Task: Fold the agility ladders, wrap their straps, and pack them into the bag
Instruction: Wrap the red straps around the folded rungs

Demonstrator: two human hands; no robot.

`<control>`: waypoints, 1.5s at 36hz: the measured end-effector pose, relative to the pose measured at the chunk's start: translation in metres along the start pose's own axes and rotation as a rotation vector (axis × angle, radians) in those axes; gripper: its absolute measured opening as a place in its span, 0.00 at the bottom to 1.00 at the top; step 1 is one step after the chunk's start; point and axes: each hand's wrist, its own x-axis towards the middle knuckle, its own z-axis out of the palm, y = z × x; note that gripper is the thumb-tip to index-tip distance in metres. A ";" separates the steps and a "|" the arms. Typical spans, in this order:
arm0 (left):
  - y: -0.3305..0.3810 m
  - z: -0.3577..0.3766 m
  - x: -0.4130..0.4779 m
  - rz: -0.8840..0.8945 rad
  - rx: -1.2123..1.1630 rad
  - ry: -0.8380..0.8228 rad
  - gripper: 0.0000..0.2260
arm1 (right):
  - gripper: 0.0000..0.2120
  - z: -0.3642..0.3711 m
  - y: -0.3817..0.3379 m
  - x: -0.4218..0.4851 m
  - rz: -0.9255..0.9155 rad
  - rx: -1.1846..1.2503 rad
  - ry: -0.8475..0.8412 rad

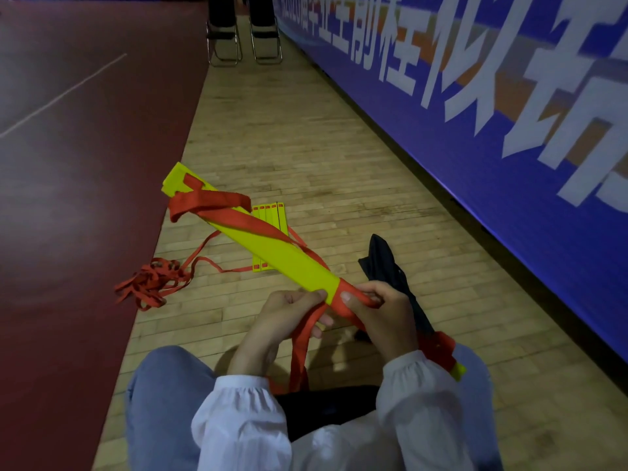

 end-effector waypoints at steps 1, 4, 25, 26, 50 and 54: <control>0.001 0.000 -0.001 -0.012 -0.002 0.010 0.14 | 0.07 0.000 0.000 0.000 -0.014 -0.001 0.018; 0.005 0.002 -0.003 -0.026 -0.018 0.039 0.19 | 0.07 0.002 -0.001 0.000 -0.040 -0.031 0.066; 0.006 0.002 -0.003 0.011 0.073 0.271 0.17 | 0.06 0.004 -0.008 -0.001 -0.096 -0.120 -0.181; 0.006 0.002 -0.003 0.017 0.080 0.265 0.17 | 0.07 0.002 -0.008 -0.001 -0.080 -0.136 -0.212; 0.005 -0.004 -0.006 -0.049 -0.074 0.145 0.22 | 0.09 0.001 -0.008 -0.007 0.009 -0.174 -0.197; 0.004 -0.005 -0.006 -0.042 -0.077 0.144 0.22 | 0.07 0.003 -0.009 -0.007 0.023 -0.177 -0.170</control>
